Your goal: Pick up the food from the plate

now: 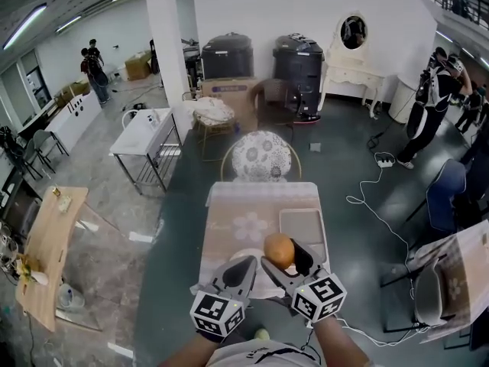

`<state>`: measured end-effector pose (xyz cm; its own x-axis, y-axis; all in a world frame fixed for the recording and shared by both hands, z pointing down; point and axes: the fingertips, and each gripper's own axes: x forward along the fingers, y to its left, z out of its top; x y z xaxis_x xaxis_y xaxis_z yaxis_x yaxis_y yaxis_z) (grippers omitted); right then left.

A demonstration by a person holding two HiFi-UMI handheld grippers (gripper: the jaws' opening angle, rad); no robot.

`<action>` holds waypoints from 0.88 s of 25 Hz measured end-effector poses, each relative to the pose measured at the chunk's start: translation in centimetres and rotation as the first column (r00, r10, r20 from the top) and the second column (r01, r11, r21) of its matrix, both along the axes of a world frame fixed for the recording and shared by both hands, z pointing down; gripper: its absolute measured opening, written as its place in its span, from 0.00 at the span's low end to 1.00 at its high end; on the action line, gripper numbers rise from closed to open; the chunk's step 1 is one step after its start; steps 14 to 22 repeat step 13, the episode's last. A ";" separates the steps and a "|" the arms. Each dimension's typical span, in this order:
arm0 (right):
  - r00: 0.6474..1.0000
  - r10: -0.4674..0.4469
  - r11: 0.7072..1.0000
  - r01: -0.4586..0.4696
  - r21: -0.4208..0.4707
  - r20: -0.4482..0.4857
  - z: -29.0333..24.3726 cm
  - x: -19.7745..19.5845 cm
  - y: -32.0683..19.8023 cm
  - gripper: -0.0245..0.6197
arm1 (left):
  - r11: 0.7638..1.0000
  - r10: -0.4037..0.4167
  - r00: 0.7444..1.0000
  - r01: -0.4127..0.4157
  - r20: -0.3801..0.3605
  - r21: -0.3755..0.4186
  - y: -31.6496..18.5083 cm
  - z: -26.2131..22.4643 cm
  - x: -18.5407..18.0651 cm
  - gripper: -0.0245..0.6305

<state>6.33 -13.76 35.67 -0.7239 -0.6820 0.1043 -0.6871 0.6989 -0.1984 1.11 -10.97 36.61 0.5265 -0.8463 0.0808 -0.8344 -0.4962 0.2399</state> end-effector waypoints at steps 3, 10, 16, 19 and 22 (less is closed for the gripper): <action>1.000 0.000 1.000 0.000 0.015 0.008 -0.5 0.1 0.2 0.54 | 1.000 -0.006 1.000 0.006 -0.002 0.010 0.3 -0.3 -0.1 0.05; 1.000 0.000 0.999 -0.001 0.036 0.013 -1.3 0.2 1.1 0.54 | 1.000 -0.012 1.000 0.013 -0.007 0.023 1.0 -0.7 0.0 0.05; 1.000 0.002 0.999 -0.003 0.039 0.015 -1.4 0.3 1.6 0.54 | 1.000 -0.012 1.000 0.012 -0.008 0.022 1.4 -0.7 0.0 0.05; 1.000 0.002 0.999 -0.003 0.039 0.015 -1.4 0.3 1.6 0.54 | 1.000 -0.012 1.000 0.012 -0.008 0.022 1.4 -0.7 0.0 0.05; 1.000 0.002 0.999 -0.003 0.039 0.015 -1.4 0.3 1.6 0.54 | 1.000 -0.012 1.000 0.012 -0.008 0.022 1.4 -0.7 0.0 0.05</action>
